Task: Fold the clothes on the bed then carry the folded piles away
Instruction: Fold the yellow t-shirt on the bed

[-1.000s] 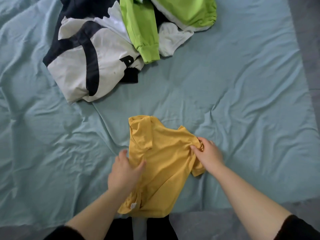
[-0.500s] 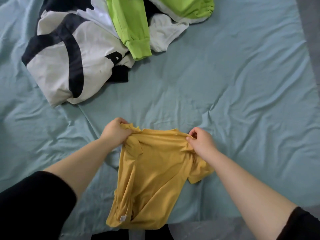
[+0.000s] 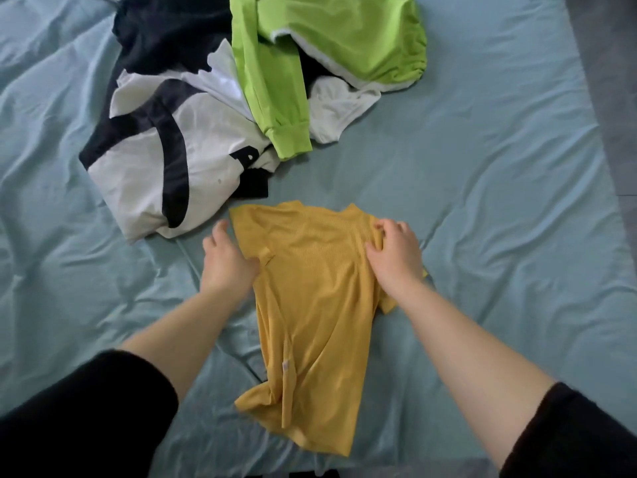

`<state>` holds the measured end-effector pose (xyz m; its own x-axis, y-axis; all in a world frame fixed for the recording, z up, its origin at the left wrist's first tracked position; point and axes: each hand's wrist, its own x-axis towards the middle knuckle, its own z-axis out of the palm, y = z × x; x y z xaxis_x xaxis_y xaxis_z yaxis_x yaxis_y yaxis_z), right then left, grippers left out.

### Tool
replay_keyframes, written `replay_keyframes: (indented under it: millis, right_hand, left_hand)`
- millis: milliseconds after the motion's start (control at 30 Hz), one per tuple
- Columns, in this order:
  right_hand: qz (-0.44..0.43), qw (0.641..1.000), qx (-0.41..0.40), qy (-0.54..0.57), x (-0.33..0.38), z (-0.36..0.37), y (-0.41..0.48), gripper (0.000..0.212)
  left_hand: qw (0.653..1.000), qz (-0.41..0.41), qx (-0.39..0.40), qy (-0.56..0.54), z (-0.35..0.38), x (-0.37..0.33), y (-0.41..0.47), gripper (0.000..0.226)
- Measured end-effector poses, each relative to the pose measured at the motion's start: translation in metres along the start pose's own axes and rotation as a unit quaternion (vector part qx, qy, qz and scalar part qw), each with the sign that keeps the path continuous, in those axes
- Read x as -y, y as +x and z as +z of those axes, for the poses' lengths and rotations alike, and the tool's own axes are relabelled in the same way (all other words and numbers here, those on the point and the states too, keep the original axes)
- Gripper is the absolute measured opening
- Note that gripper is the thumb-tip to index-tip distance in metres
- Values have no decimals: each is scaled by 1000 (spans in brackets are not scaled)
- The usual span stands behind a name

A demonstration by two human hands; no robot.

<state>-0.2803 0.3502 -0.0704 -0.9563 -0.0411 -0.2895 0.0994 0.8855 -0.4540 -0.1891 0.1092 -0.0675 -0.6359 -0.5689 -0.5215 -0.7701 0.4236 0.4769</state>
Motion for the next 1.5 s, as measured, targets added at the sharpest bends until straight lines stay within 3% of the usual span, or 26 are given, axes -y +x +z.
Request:
replay_keyframes:
  millis: [67,167,300,400,567,700,800,933,1100,1333,1433,1500]
  right_hand:
    - [61,996,26,61,-19,18,-43,21]
    - [193,969,98,122,-55,42,-118,28]
    - [256,936,212,114,-85,69,-192,32]
    - [254,905,292,177,-88,80,-216,15]
    - [377,827,243,338,-93,74,-225,9]
    - [389,844,213,303,-108,57,-235,13]
    - [406,823,232,324,-120,44,-242,7]
    - [375,854,197,302,-136,23,-245,11]
    - [307,920,185,159,-164,15,-248,20]
    - [252,946,202,16,-165,25,-254,20]
    - [143,978,120,-90,-144,28,-251,39]
    - [53,990,86,-102,-117,35,-241,42]
  left_hand:
    - [996,-81,12,-39,24,24,-36,80]
    - [983,-146,105,-48,59,58,-92,69]
    - [984,-116,137,-17,78,87,-125,27]
    - [985,-101,136,-31,68,100,-121,3]
    - [979,-152,114,-75,39,138,-114,16]
    - [973,-202,84,-79,24,169,-126,15]
    - [968,-218,93,-85,21,182,-140,23]
    - [959,-228,80,-146,15,188,-161,18]
    - [978,-181,94,-43,11,212,-183,20]
    - [960,-214,176,45,21,232,-189,20]
    - [965,-188,143,117,20,212,-180,32]
    - [977,-163,92,104,22,190,-166,39]
